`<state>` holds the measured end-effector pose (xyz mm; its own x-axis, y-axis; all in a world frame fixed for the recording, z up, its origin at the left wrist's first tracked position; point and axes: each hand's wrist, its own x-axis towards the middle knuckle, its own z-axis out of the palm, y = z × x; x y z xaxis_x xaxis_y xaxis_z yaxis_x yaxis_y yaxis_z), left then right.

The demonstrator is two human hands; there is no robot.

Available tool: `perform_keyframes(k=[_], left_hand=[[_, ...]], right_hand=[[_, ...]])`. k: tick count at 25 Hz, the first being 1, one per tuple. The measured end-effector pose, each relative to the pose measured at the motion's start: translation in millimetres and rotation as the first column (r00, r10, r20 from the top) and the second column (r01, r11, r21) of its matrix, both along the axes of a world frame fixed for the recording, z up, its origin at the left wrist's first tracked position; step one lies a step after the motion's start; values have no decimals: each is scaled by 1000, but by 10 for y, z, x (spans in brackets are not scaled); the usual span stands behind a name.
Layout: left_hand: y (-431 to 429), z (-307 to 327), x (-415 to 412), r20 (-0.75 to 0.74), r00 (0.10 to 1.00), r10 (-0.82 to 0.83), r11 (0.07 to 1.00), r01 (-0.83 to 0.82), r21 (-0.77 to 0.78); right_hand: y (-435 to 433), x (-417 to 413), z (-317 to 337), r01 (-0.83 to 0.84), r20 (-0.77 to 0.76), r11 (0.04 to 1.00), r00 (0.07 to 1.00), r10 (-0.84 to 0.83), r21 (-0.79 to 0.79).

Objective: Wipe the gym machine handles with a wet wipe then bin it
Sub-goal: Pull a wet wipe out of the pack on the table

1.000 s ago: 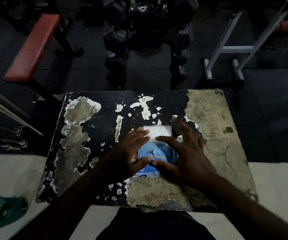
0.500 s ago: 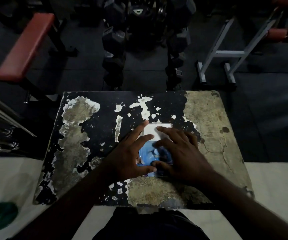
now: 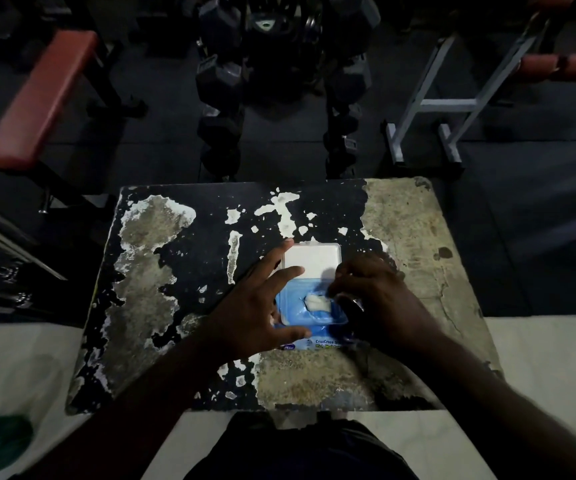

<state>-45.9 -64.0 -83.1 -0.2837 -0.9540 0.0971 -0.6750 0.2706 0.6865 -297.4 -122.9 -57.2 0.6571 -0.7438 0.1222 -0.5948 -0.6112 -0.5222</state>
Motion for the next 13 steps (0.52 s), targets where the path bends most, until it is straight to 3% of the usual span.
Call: perform_keyframes(k=[2,8,11,13], left_hand=[[-6,-6,5,12,1000,-4,1000,5,-13],[-16,4,5,28,1000,-8,1000,8,18],[-12,19,11,47,999,-3,1000,2,11],[-9,54,10,55,998,2,1000,-3,18]], right_hand=[[68,80,18,-32,-35,993,999,37,118],[113,127,-35,-11,40,985,999,4,172],[115,194,3,130,127,968,979,-160,212],[100,226,42,204,207,888,928,-309,411]])
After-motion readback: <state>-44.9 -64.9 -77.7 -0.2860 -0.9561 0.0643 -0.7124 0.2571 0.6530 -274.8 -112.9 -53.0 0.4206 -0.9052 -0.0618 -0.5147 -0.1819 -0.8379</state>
